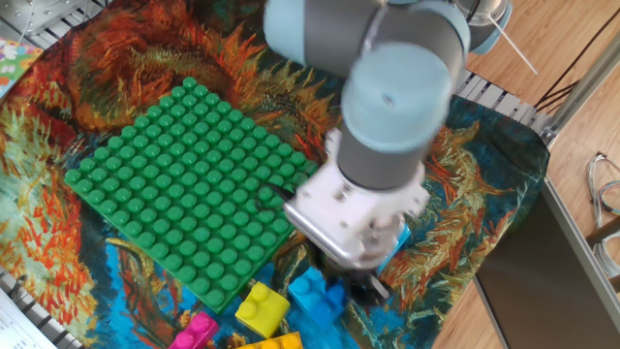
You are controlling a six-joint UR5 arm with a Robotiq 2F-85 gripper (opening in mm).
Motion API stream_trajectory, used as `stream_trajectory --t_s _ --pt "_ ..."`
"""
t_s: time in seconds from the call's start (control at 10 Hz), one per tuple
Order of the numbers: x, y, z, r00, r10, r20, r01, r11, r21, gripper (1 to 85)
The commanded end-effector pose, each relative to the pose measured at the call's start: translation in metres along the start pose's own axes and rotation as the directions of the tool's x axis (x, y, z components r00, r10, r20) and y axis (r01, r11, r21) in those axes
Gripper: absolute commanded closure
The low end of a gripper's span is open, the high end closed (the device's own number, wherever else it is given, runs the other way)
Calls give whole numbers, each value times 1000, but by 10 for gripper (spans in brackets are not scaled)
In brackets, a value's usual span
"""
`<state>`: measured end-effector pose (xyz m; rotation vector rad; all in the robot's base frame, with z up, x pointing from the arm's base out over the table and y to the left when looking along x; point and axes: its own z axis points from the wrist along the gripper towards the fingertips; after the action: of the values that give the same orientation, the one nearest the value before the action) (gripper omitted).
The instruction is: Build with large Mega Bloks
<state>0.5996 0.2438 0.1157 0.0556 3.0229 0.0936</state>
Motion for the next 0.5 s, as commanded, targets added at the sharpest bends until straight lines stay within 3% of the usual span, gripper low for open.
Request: stream_trajectory --t_s 0.0,0.3,0.4 --pt "2 -25 -15 1000 -26 -3 26 1000 11 843" --pt "-15 -34 -14 997 56 58 -58 998 33 843" --pt "-16 -56 -13 999 8 45 -9 999 35 843"
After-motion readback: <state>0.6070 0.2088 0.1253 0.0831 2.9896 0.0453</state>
